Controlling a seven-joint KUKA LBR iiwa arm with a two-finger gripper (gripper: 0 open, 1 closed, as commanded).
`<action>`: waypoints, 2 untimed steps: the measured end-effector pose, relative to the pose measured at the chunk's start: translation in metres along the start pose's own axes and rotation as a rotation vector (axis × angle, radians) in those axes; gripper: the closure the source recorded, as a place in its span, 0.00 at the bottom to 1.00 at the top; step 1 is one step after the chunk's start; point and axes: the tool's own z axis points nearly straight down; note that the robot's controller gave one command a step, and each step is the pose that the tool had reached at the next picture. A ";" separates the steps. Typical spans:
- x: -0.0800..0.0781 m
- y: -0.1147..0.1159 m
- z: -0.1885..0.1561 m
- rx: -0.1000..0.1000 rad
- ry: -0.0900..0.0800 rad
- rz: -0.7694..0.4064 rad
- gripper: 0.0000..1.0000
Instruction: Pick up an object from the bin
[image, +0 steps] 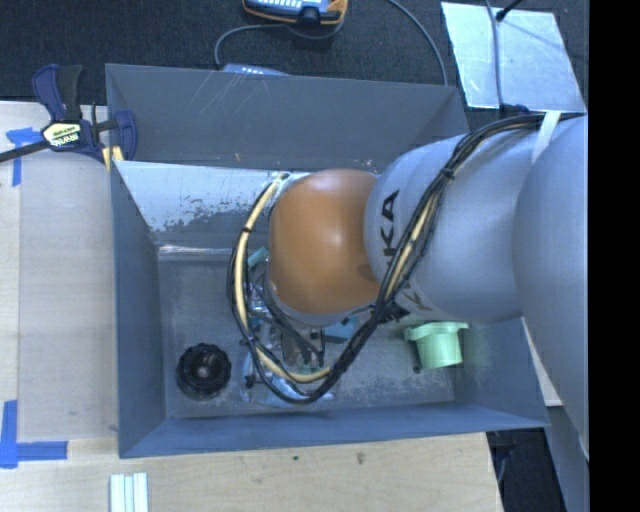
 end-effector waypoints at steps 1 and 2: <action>-0.033 -0.015 0.019 -0.002 -0.005 -0.008 0.00; -0.042 -0.054 0.010 -0.001 -0.003 0.044 0.00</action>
Offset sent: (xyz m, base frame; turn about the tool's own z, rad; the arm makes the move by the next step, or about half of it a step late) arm 0.0430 -0.0629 -0.0049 0.0550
